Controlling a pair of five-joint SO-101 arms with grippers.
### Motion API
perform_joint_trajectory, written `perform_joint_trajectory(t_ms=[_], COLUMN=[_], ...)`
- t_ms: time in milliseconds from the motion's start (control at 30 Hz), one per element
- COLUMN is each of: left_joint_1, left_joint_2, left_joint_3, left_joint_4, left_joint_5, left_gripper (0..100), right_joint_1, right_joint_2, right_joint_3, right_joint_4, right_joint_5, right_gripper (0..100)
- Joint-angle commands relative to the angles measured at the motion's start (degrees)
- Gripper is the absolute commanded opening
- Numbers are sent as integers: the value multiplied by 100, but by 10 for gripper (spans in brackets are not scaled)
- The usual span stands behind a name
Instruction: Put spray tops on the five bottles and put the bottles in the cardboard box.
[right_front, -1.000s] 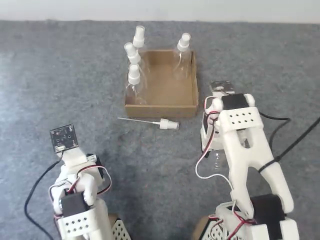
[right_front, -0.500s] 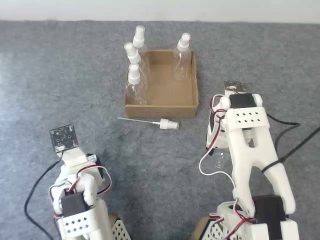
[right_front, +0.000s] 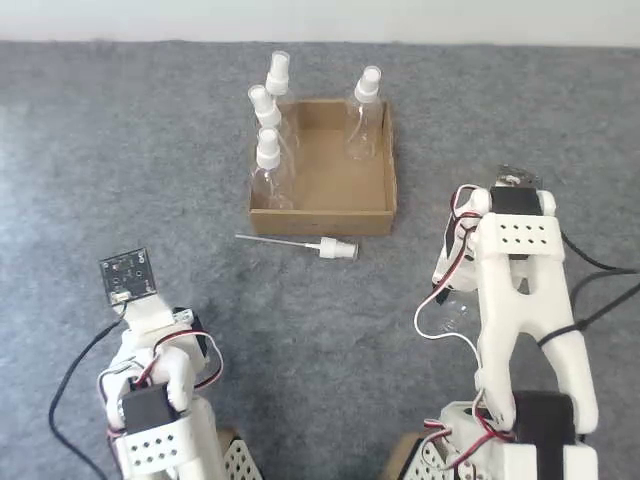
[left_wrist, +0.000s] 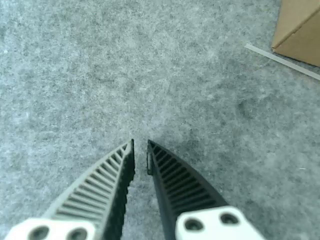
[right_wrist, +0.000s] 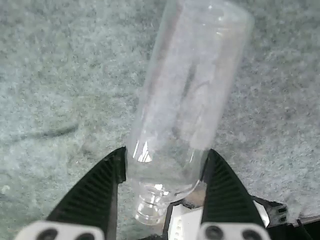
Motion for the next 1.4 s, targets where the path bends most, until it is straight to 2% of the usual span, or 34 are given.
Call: perform_joint_trajectory(t_ms=[0,500,1367], left_joint_1=[-26,-26,-26], left_joint_2=[-97,-97,-97], left_joint_3=[-57,-57,-57], left_joint_4=[26,26,26], left_joint_5=[-9,-9,-9], left_gripper=[37,37,37], right_joint_1=[84,40,40], right_joint_2=[-338,-277,-277], right_joint_3=[-35,-35,-26], right_joint_4=[57,4,4], right_joint_5=[-273,-1925,-4176], right_gripper=[73,73,77])
